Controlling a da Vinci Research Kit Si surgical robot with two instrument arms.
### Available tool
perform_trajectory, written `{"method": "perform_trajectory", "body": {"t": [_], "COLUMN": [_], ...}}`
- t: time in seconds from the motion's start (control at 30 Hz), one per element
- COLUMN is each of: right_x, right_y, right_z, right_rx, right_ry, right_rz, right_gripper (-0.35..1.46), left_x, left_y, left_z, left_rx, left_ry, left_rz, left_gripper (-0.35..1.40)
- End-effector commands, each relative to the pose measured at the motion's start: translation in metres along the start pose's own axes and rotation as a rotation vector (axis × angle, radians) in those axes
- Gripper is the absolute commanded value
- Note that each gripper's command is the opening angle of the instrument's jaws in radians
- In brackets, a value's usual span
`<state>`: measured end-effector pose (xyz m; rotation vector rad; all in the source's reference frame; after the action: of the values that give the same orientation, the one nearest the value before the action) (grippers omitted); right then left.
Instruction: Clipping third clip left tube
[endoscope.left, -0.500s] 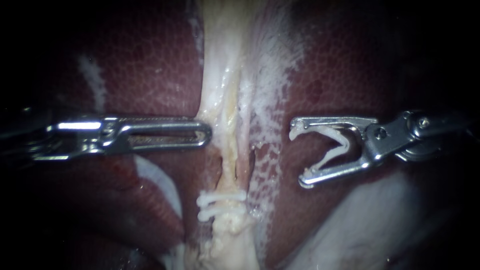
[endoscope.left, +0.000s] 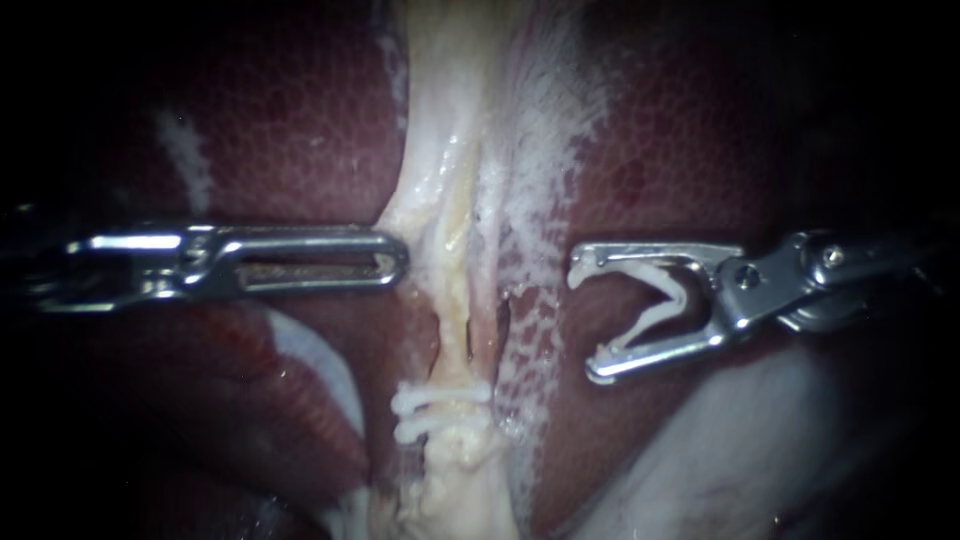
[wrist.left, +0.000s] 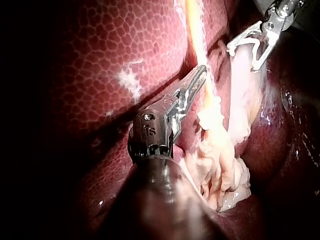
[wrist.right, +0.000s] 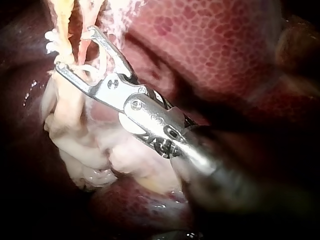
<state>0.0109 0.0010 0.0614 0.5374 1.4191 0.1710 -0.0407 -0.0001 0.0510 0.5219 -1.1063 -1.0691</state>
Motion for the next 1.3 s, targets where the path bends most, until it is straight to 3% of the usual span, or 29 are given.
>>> {"method": "perform_trajectory", "body": {"t": [0.03,0.27,0.4,1.03,1.3], "right_x": [-0.0006,-0.0035,-0.0042,-0.0049,-0.004], "right_y": [0.0001,0.0008,0.0007,0.0015,0.0001], "right_z": [0.0006,0.0044,0.0063,0.0129,0.0137], "right_rx": [0.003,0.027,0.04,0.077,0.146], "right_ry": [0.0,0.004,0.005,0.01,0.017], "right_rz": [0.005,0.046,0.057,0.072,0.126], "right_gripper": [0.6,0.6,0.6,0.6,0.59], "left_x": [-0.0002,-0.0009,-0.0008,-0.0008,-0.0007], "left_y": [-0.0003,-0.0015,-0.0015,-0.0015,-0.0014], "left_z": [-0.0003,-0.0012,-0.0013,-0.0014,-0.0014], "left_rx": [0.002,0.005,0.006,0.006,0.007], "left_ry": [-0.004,-0.015,-0.015,-0.015,-0.014], "left_rz": [-0.003,-0.007,-0.007,-0.007,-0.007], "left_gripper": [-0.35,-0.35,-0.35,-0.35,-0.35]}}
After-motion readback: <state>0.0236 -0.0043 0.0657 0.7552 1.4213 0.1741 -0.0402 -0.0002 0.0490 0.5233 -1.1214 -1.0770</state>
